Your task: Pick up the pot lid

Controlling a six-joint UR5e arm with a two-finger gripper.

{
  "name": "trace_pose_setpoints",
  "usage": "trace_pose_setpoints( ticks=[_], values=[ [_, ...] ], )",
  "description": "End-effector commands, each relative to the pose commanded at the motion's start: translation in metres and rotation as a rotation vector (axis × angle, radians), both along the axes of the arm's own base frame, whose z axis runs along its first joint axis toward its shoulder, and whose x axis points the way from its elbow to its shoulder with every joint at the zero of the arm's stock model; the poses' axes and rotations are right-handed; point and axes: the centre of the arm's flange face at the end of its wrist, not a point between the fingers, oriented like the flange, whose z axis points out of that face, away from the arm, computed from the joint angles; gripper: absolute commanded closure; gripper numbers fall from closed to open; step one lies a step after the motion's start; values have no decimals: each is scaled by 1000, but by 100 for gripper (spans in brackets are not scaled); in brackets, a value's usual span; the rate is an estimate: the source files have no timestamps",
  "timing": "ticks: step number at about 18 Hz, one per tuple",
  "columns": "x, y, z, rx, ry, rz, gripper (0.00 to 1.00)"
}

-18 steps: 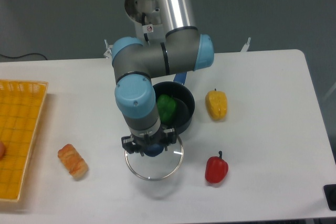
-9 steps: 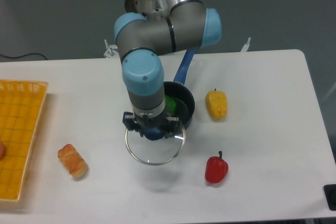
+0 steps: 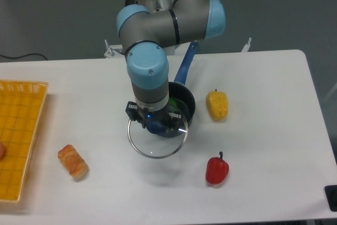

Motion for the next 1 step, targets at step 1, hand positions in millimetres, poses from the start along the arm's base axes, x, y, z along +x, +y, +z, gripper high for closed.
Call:
trace_pose_setpoints(
  ticks=[1],
  values=[
    [0,0,1,2,2,0,53]
  ],
)
